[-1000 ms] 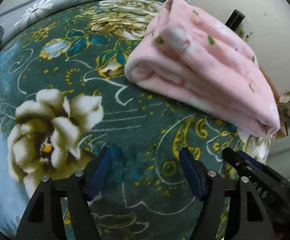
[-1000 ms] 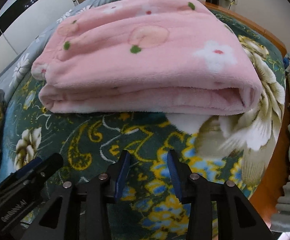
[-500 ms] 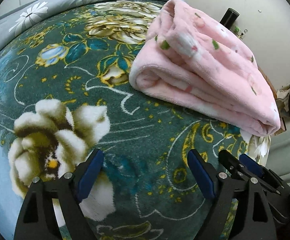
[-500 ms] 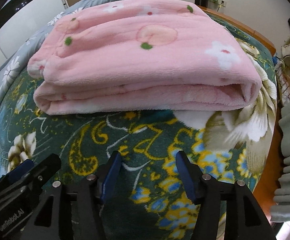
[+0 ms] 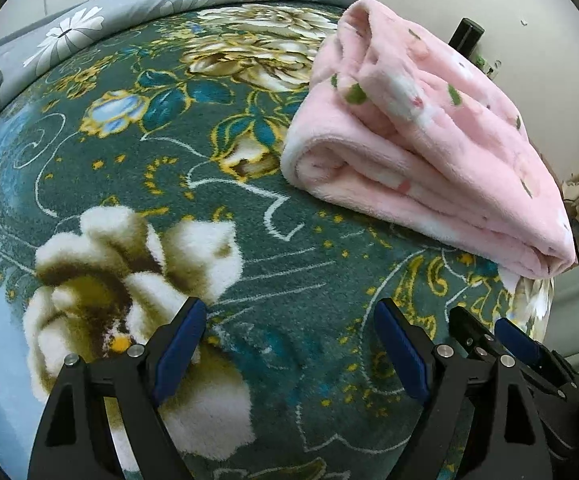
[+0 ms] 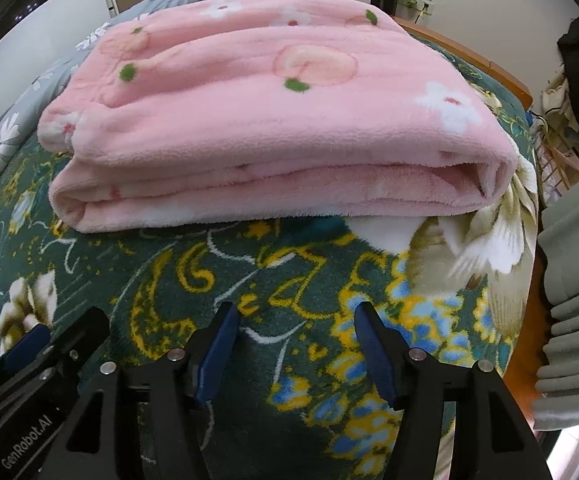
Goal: Fold clothes
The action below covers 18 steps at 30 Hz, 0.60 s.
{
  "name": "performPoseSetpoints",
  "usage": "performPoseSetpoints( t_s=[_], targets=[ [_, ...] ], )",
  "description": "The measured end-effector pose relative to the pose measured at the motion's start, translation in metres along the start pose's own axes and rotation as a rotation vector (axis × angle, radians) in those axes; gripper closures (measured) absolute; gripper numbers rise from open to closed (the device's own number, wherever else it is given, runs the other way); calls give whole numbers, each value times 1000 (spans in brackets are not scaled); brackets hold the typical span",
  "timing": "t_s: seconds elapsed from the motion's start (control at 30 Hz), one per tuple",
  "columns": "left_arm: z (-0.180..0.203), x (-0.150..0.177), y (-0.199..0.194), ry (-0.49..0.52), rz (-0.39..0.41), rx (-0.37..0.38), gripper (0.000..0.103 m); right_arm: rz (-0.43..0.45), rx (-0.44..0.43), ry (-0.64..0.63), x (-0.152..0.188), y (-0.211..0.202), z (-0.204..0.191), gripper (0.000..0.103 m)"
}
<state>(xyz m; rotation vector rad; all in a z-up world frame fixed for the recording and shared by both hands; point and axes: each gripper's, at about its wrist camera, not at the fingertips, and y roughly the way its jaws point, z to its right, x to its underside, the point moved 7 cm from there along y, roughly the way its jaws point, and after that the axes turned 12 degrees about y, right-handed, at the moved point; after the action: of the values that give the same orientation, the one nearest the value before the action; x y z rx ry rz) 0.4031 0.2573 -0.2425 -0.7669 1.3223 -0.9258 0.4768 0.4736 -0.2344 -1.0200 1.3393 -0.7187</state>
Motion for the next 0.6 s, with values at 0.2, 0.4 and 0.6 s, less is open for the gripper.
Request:
performPoseSetpoints(
  t_s=[0.2, 0.4, 0.6],
  targets=[
    [-4, 5, -3, 1, -1, -7, 17, 10, -2, -12, -5, 5, 5, 38],
    [-7, 11, -8, 2, 0, -11, 17, 15, 5, -19, -5, 6, 6, 38],
    [4, 14, -8, 3, 9, -15, 17, 17, 7, -24, -1, 15, 5, 38]
  ],
)
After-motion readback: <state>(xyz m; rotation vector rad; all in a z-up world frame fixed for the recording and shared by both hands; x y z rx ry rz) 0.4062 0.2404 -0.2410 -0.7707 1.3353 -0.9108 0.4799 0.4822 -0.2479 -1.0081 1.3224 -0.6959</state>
